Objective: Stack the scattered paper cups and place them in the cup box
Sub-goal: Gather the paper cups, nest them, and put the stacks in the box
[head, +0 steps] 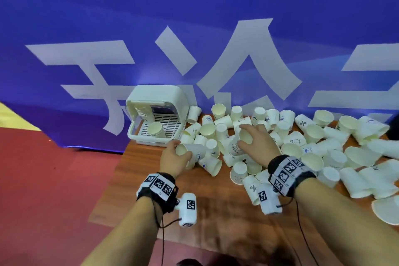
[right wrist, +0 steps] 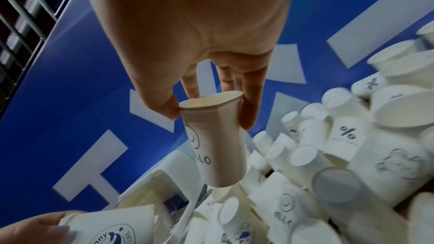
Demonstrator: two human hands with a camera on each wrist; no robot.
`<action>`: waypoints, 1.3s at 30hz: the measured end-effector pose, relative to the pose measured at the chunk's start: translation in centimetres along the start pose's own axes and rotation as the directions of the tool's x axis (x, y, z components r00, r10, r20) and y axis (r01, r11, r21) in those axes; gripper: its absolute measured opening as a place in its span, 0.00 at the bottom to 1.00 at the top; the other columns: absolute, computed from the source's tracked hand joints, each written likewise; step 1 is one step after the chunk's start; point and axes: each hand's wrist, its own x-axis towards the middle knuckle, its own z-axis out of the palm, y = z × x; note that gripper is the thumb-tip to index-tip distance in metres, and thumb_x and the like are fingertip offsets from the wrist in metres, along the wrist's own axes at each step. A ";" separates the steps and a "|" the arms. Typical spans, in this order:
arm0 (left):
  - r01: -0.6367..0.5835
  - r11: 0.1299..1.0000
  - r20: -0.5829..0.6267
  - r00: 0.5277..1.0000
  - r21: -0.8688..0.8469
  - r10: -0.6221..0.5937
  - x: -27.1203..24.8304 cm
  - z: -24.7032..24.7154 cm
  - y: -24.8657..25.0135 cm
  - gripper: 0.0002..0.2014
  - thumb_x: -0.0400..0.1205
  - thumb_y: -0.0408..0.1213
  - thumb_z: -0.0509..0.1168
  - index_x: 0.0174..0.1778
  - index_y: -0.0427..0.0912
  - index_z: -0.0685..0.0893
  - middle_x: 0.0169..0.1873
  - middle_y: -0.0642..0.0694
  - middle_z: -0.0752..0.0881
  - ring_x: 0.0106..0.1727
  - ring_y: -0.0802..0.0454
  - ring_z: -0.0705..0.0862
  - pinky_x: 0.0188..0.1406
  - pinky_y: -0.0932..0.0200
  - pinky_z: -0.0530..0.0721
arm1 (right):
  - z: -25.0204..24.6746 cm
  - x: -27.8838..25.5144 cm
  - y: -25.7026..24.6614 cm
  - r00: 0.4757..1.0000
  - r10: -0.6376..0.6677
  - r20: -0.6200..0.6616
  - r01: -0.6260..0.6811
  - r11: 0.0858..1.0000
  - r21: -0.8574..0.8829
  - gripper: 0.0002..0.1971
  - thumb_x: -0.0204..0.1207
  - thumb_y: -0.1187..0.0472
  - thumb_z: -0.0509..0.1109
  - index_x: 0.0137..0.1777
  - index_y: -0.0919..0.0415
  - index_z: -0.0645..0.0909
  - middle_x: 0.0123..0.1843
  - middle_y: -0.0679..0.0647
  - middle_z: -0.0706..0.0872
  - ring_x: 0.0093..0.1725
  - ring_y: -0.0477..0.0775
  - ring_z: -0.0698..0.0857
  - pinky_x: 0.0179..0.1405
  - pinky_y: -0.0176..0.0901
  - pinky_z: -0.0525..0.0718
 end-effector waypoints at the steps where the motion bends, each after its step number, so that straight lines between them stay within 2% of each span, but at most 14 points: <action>1: -0.002 1.000 -0.013 1.000 -0.002 0.002 0.1 -0.5 -0.3 0.28 0.72 0.42 0.74 0.68 0.48 0.76 0.55 0.45 0.83 0.57 0.45 0.82 0.57 0.48 0.82 | 0.5 0.4 -0.6 1.000 -0.016 0.009 0.016 1.000 0.014 0.28 0.75 0.52 0.71 0.76 0.43 0.72 0.67 0.54 0.71 0.63 0.57 0.79 0.65 0.46 0.76; 3: 0.005 1.000 -0.040 0.999 -0.009 -0.005 0.4 -1.6 -0.8 0.28 0.70 0.43 0.74 0.67 0.47 0.77 0.56 0.46 0.83 0.56 0.45 0.82 0.55 0.49 0.82 | 1.6 1.1 -1.9 0.999 -0.044 0.025 0.043 0.998 0.035 0.28 0.74 0.50 0.72 0.74 0.43 0.72 0.64 0.53 0.71 0.60 0.56 0.79 0.62 0.47 0.76; 5: 0.035 0.999 -0.064 0.997 -0.029 -0.037 1.1 -2.9 -1.7 0.31 0.64 0.48 0.73 0.65 0.51 0.77 0.56 0.47 0.82 0.55 0.45 0.84 0.54 0.42 0.87 | 2.8 2.0 -3.5 0.997 -0.063 0.040 0.061 0.997 0.041 0.27 0.74 0.51 0.72 0.73 0.45 0.73 0.63 0.52 0.72 0.56 0.52 0.77 0.56 0.44 0.73; 7: 0.058 0.997 -0.084 0.994 -0.059 -0.063 2.4 -4.2 -3.1 0.32 0.59 0.51 0.71 0.61 0.55 0.77 0.56 0.48 0.82 0.53 0.43 0.86 0.50 0.35 0.88 | 4.0 2.9 -5.2 0.995 -0.083 0.054 0.081 0.996 0.040 0.26 0.74 0.50 0.73 0.71 0.46 0.73 0.63 0.52 0.73 0.54 0.52 0.77 0.54 0.43 0.72; 11: 0.046 0.997 -0.129 0.990 -0.059 -0.053 4.7 -7.4 -4.8 0.34 0.58 0.51 0.70 0.63 0.56 0.77 0.57 0.48 0.81 0.53 0.41 0.86 0.50 0.35 0.88 | 6.9 5.0 -8.7 0.990 -0.110 0.092 0.106 0.994 0.039 0.25 0.72 0.49 0.73 0.70 0.44 0.73 0.63 0.52 0.75 0.58 0.56 0.80 0.60 0.49 0.78; 14: 0.018 0.998 -0.136 0.990 -0.061 -0.026 7.0 -9.9 -5.8 0.32 0.59 0.51 0.71 0.62 0.58 0.77 0.56 0.48 0.80 0.51 0.39 0.86 0.48 0.35 0.89 | 8.9 6.8 -11.2 0.984 -0.136 0.115 0.130 0.990 0.056 0.25 0.73 0.51 0.72 0.71 0.41 0.74 0.64 0.52 0.74 0.61 0.54 0.79 0.61 0.46 0.76; 17: -0.004 0.999 -0.135 0.991 -0.054 -0.004 9.7 -12.3 -6.7 0.30 0.59 0.51 0.71 0.59 0.62 0.77 0.56 0.48 0.77 0.53 0.44 0.84 0.49 0.36 0.88 | 10.8 8.8 -13.6 0.978 -0.160 0.131 0.154 0.987 0.052 0.24 0.73 0.53 0.74 0.70 0.43 0.77 0.63 0.52 0.74 0.63 0.54 0.77 0.64 0.45 0.74; 20: -0.008 0.998 -0.124 0.992 -0.065 -0.001 12.4 -14.4 -7.0 0.29 0.60 0.50 0.72 0.59 0.63 0.76 0.57 0.49 0.75 0.55 0.47 0.82 0.53 0.38 0.88 | 12.6 10.8 -16.1 0.978 -0.164 0.127 0.159 0.986 0.051 0.24 0.71 0.53 0.76 0.68 0.45 0.78 0.62 0.51 0.73 0.60 0.52 0.77 0.62 0.42 0.73; 23: -0.037 0.997 -0.112 0.993 -0.069 0.029 15.1 -16.1 -7.1 0.30 0.63 0.43 0.74 0.62 0.58 0.76 0.58 0.49 0.74 0.58 0.51 0.80 0.61 0.44 0.84 | 13.9 12.4 -18.0 0.981 -0.161 0.110 0.157 0.987 0.042 0.28 0.70 0.55 0.78 0.70 0.47 0.76 0.62 0.50 0.72 0.56 0.49 0.75 0.57 0.38 0.70; 27: -0.073 0.997 -0.047 0.996 -0.024 0.072 18.5 -17.3 -7.7 0.33 0.66 0.37 0.78 0.67 0.52 0.75 0.61 0.48 0.73 0.59 0.50 0.77 0.65 0.49 0.80 | 15.3 14.0 -19.2 0.984 -0.120 0.135 0.120 0.993 0.006 0.33 0.66 0.59 0.80 0.72 0.46 0.73 0.62 0.50 0.69 0.57 0.50 0.74 0.56 0.37 0.69; 30: -0.124 0.992 -0.003 0.992 0.010 0.124 20.7 -17.3 -8.2 0.36 0.66 0.37 0.80 0.70 0.50 0.75 0.62 0.48 0.73 0.61 0.52 0.75 0.67 0.54 0.77 | 16.1 14.8 -19.4 0.987 -0.086 0.137 0.088 0.996 -0.009 0.36 0.66 0.61 0.81 0.73 0.46 0.72 0.63 0.51 0.69 0.57 0.49 0.73 0.57 0.35 0.69; 33: -0.181 0.982 0.054 0.982 0.048 0.178 22.7 -16.8 -8.5 0.35 0.67 0.36 0.80 0.70 0.48 0.75 0.64 0.47 0.74 0.64 0.52 0.74 0.64 0.60 0.73 | 16.6 15.3 -19.4 0.993 -0.060 0.100 0.060 0.998 0.000 0.35 0.67 0.59 0.81 0.73 0.45 0.72 0.63 0.51 0.70 0.57 0.47 0.72 0.57 0.34 0.68; 36: -0.219 0.972 0.092 0.973 0.082 0.211 24.5 -16.0 -9.0 0.35 0.65 0.39 0.80 0.68 0.49 0.76 0.71 0.45 0.74 0.70 0.49 0.72 0.68 0.56 0.74 | 17.2 15.6 -19.2 0.998 -0.037 0.058 0.037 0.999 -0.009 0.34 0.67 0.54 0.82 0.72 0.46 0.72 0.61 0.51 0.72 0.57 0.48 0.72 0.58 0.37 0.69; 39: -0.221 0.970 0.117 0.971 0.101 0.209 25.6 -15.1 -9.2 0.36 0.64 0.39 0.80 0.68 0.50 0.75 0.71 0.47 0.73 0.64 0.53 0.73 0.62 0.60 0.72 | 17.4 16.0 -18.9 0.999 -0.022 0.041 0.023 1.000 -0.019 0.34 0.67 0.51 0.82 0.73 0.47 0.72 0.61 0.52 0.73 0.59 0.50 0.73 0.61 0.42 0.71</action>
